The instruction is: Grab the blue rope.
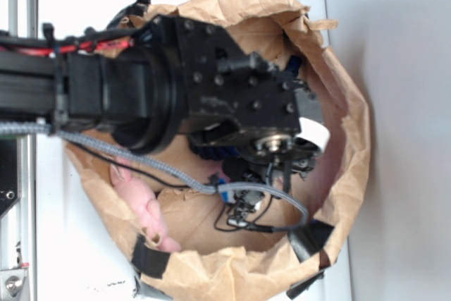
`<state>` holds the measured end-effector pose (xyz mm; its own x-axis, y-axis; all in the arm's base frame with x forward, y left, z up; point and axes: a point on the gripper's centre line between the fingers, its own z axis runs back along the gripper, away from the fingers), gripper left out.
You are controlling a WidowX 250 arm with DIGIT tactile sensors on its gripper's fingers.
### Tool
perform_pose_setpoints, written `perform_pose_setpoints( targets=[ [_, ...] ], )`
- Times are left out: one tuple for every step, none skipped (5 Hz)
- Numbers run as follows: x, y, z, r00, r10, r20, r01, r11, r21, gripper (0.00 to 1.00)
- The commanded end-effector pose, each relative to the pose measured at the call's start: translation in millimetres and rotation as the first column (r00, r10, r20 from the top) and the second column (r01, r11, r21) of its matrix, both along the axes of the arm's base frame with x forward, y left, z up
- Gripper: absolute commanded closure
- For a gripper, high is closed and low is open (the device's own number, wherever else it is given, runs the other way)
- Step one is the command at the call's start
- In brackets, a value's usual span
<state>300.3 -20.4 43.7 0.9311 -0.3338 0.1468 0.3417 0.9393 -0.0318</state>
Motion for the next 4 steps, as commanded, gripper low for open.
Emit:
perform_pose_setpoints(
  targets=[
    [5.8, -8.3, 20.1, 0.995, -0.005, 0.096, -0.001, 0.998, 0.060, 1.00],
    [5.7, -8.0, 19.8, 0.996, -0.007, 0.090, 0.002, 0.998, 0.062, 1.00],
    [5.8, -6.6, 21.9, 0.997, -0.001, 0.082, -0.003, 0.998, 0.057, 0.00],
    [8.7, -3.6, 26.2, 0.998, -0.002, 0.068, 0.001, 1.000, 0.005, 0.00]
  ],
)
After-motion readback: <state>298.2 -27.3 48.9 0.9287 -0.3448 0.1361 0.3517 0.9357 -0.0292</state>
